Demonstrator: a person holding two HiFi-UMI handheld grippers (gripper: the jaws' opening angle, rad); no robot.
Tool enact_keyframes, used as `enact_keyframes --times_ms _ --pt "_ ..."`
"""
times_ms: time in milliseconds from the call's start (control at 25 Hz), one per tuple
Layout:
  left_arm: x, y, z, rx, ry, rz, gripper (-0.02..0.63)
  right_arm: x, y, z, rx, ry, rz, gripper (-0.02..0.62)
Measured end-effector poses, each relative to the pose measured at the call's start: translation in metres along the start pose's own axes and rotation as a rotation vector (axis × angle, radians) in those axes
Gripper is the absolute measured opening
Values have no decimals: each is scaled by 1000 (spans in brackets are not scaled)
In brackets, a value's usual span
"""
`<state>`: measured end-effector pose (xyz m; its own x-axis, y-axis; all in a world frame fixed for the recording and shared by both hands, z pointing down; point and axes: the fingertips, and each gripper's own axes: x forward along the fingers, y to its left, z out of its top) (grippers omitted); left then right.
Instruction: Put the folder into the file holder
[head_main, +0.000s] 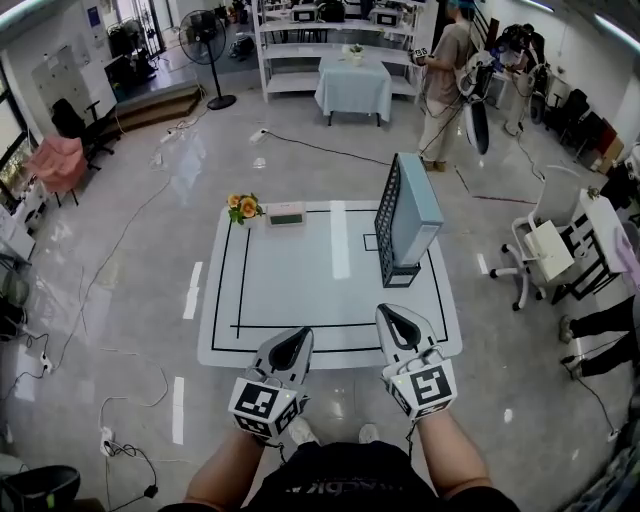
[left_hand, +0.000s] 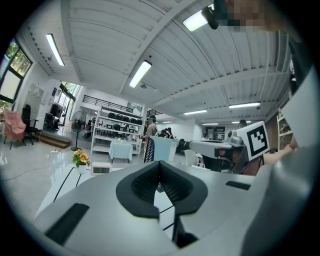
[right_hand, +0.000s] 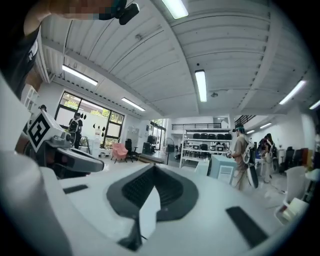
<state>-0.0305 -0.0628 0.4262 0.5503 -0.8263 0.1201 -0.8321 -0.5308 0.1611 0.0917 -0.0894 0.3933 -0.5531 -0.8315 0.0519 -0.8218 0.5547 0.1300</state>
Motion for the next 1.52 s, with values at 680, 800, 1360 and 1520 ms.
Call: enact_keyframes --times_ms 680,800,1360,1520 --pt "3 -109 -26 -38 -18 182 3 -85 -37 -32 80 1 213 2" --pt "1 -122 -28 -37 -26 199 3 -96 -39 -35 71 5 235 2" --pt "0 -140 -25 -22 -30 219 3 -109 -39 -34 69 7 275 0" --pt "2 -138 -23 -16 -31 222 3 -106 -40 -31 70 0 274 0"
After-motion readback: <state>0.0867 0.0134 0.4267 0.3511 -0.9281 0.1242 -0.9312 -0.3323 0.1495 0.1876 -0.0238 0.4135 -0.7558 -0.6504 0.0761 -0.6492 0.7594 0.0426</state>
